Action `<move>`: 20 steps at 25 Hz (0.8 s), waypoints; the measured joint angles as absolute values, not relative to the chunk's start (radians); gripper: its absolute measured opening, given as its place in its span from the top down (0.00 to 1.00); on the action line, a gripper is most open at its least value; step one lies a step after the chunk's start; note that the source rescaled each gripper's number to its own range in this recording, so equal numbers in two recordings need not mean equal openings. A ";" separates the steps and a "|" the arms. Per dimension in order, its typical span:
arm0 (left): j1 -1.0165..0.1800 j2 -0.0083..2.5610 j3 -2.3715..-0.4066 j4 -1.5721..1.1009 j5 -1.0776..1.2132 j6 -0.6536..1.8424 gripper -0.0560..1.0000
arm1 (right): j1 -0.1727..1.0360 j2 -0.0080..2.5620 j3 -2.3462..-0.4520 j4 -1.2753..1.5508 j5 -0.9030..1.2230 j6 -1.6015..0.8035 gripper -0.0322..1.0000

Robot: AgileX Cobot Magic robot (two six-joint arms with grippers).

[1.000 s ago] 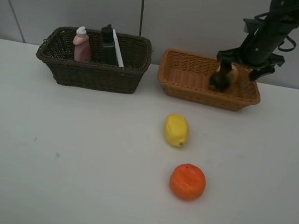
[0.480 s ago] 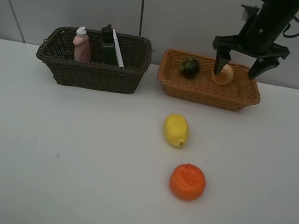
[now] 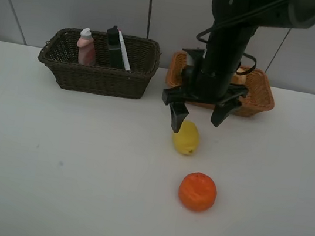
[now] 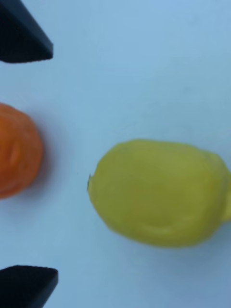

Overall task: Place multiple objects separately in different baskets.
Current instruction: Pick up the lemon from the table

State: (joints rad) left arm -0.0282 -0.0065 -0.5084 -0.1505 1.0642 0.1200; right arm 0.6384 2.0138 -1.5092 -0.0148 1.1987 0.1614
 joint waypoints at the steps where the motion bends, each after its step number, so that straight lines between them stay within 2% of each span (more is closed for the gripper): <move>1: -0.028 -0.006 -0.508 -0.151 1.064 0.120 0.00 | 0.660 2.014 -1.498 -0.015 1.175 0.167 0.00; 20: -0.028 -0.006 -0.508 -0.151 1.064 0.120 0.00 | 0.670 2.124 -1.488 -0.159 1.010 0.201 0.00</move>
State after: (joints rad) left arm -0.0282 -0.0065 -0.5084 -0.1505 1.0642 0.1200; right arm 0.6701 2.1235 -1.4876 -0.1588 1.0096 0.2009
